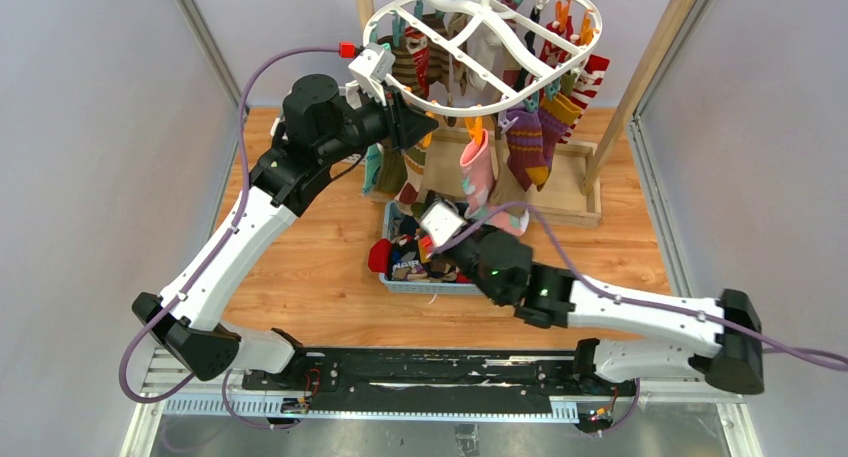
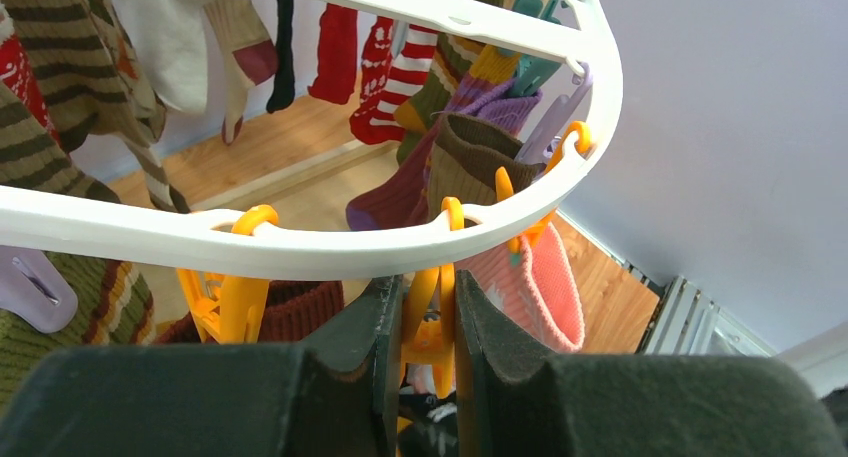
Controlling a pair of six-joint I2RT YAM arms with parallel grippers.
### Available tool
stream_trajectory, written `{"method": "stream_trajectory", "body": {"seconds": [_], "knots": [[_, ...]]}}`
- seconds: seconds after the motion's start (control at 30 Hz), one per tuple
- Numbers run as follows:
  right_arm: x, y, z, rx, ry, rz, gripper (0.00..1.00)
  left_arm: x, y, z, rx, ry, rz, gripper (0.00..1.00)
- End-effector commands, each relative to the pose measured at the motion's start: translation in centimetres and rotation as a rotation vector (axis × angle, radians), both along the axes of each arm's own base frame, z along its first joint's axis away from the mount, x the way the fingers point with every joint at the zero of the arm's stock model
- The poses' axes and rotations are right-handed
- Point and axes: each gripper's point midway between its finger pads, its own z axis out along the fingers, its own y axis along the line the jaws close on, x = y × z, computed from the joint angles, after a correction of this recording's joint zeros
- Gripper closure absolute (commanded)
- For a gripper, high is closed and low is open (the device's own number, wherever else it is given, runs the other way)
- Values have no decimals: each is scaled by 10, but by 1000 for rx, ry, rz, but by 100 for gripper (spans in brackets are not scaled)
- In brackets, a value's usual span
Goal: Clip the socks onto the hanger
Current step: Pick up the sock from the bin, then clamp the sock onto the hanger.
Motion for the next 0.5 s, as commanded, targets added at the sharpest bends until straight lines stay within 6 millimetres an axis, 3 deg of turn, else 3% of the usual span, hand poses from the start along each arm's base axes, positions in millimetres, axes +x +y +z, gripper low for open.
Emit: {"method": "stream_trajectory", "body": {"seconds": [0.0, 0.23, 0.47], "knots": [[7, -26, 28, 298, 142, -15, 100, 8, 23, -12, 41, 42, 96, 99], [15, -52, 72, 580, 160, -53, 100, 10, 21, -13, 33, 49, 96, 99], [27, -50, 101, 789, 160, -60, 100, 12, 19, -12, 16, 58, 99, 99]]}}
